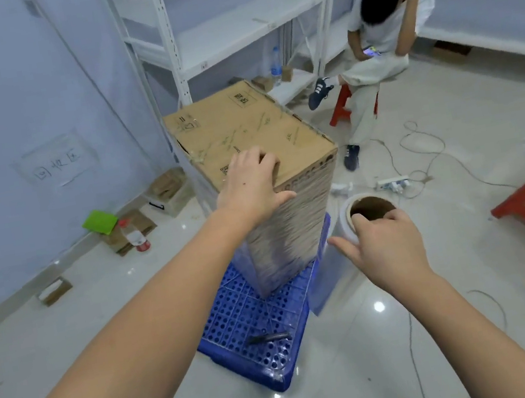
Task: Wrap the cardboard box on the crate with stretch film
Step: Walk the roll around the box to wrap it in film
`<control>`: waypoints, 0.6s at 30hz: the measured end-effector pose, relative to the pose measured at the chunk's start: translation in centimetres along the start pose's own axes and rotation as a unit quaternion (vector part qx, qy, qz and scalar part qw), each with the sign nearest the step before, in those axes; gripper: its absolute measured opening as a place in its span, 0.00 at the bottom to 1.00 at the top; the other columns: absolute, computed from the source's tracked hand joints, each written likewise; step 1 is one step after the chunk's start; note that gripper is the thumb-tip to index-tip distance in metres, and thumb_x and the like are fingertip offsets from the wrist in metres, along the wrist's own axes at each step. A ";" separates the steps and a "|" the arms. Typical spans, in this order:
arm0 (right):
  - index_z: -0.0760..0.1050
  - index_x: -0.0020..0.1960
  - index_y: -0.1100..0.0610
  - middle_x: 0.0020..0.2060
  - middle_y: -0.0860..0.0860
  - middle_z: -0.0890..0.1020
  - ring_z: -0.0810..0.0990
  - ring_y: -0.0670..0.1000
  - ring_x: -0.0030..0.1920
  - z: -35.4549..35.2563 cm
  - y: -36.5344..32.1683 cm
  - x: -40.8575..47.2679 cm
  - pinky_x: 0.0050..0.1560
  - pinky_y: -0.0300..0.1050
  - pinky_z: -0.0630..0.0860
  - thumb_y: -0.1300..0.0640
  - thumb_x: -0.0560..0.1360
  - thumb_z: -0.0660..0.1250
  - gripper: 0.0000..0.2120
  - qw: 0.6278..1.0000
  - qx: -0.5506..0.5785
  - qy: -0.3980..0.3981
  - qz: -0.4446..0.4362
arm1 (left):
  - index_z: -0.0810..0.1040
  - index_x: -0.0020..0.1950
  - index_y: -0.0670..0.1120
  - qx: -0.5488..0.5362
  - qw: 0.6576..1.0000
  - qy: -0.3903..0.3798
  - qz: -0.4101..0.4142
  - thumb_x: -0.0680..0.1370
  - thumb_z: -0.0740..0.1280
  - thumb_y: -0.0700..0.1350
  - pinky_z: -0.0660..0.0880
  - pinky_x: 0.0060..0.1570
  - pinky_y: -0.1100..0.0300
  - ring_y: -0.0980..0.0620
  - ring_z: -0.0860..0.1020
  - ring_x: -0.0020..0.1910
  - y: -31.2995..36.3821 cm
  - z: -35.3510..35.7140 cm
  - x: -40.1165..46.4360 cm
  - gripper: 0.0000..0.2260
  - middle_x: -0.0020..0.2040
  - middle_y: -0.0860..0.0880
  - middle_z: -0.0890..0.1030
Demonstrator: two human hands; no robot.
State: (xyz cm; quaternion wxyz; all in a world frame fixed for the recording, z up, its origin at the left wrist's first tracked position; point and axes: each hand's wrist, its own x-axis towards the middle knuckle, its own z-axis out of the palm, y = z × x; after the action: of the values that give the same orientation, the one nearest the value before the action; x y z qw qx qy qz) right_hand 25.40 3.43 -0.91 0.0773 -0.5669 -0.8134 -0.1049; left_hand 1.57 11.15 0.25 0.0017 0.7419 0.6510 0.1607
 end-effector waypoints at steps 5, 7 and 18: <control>0.63 0.44 0.54 0.30 0.48 0.73 0.69 0.54 0.32 -0.9 -2.4 0.0 0.45 0.49 0.64 0.40 0.78 0.61 0.18 0.996 -0.003 -0.071 0.062 | 0.72 0.76 0.49 -0.048 0.994 -0.059 0.076 0.77 0.69 0.64 0.66 0.69 0.50 0.46 0.69 0.66 -2.1 -1.6 0.0 0.32 0.64 0.48 0.71; 0.63 0.46 0.55 0.33 0.49 0.73 0.70 0.55 0.34 -1.4 -3.0 -0.2 0.43 0.48 0.62 0.45 0.79 0.61 0.14 0.992 0.017 -0.082 0.093 | 0.65 0.81 0.52 -0.029 0.986 -0.106 0.127 0.77 0.68 0.65 0.60 0.76 0.48 0.44 0.64 0.76 -3.7 -2.3 0.0 0.36 0.76 0.48 0.67; 0.65 0.35 0.53 0.28 0.49 0.73 0.75 0.52 0.33 -0.7 -0.2 -0.9 0.33 0.46 0.67 0.28 0.69 0.66 0.28 0.982 0.039 -0.055 0.179 | 0.42 0.85 0.51 0.112 0.953 -0.172 0.222 0.65 0.81 0.64 0.43 0.81 0.47 0.43 0.43 0.83 -5.3 -2.1 -0.3 0.62 0.85 0.46 0.45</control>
State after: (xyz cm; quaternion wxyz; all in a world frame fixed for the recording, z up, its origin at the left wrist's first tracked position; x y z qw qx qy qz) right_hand 25.56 2.36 -0.44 0.0717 -0.7044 -0.7056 -0.0264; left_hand -4.11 11.23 1.03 -0.0056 0.8795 0.4735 -0.0469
